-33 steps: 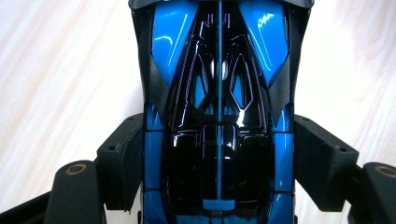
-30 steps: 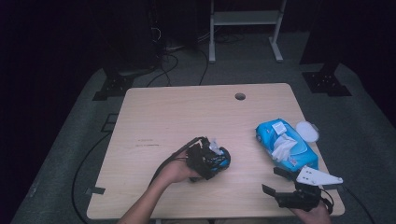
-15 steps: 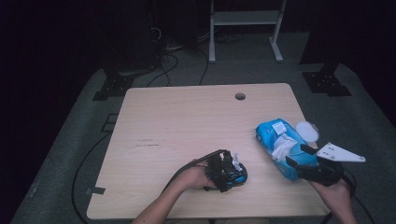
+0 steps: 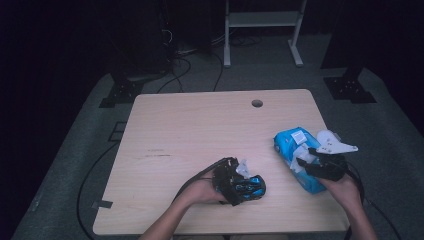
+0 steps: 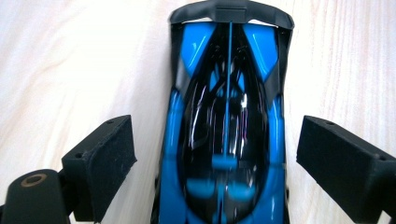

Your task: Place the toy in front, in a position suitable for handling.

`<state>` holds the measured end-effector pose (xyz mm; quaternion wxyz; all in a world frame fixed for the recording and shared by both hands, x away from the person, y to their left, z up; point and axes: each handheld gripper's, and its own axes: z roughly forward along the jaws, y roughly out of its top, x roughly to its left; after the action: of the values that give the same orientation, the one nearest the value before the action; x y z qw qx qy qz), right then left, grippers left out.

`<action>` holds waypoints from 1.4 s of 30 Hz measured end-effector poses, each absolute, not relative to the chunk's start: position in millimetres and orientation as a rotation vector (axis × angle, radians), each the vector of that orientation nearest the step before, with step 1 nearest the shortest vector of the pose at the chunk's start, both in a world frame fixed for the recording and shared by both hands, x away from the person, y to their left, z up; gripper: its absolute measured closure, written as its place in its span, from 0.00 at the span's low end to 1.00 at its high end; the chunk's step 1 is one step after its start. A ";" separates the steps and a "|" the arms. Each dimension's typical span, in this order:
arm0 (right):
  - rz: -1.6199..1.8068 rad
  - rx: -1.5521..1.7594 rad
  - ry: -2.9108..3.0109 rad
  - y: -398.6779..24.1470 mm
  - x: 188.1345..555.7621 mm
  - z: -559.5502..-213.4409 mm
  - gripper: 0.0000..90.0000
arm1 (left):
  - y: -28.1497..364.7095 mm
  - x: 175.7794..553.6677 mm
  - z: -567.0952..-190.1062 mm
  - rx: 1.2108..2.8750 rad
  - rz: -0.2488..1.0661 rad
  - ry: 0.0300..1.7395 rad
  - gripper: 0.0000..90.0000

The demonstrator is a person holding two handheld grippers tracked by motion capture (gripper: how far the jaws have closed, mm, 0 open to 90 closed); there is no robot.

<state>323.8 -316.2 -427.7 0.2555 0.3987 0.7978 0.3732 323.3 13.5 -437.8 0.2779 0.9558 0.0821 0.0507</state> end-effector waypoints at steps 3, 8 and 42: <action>0.988 1.116 2.160 -318.1 322.2 -429.1 0.63 | 42.8 308.8 -436.6 2.450 0.210 0.256 0.12; 0.989 1.149 2.148 -320.7 320.2 -431.2 0.75 | 67.9 298.7 -438.7 2.410 0.247 0.284 0.11; 1.437 0.829 2.097 -271.2 238.6 -348.4 0.94 | 102.9 297.1 -452.1 2.239 0.310 0.428 0.11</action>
<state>238.6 -271.2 -348.4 0.2317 0.3017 0.7628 0.5229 297.1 102.9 -452.1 0.4084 0.8884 0.1697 0.1230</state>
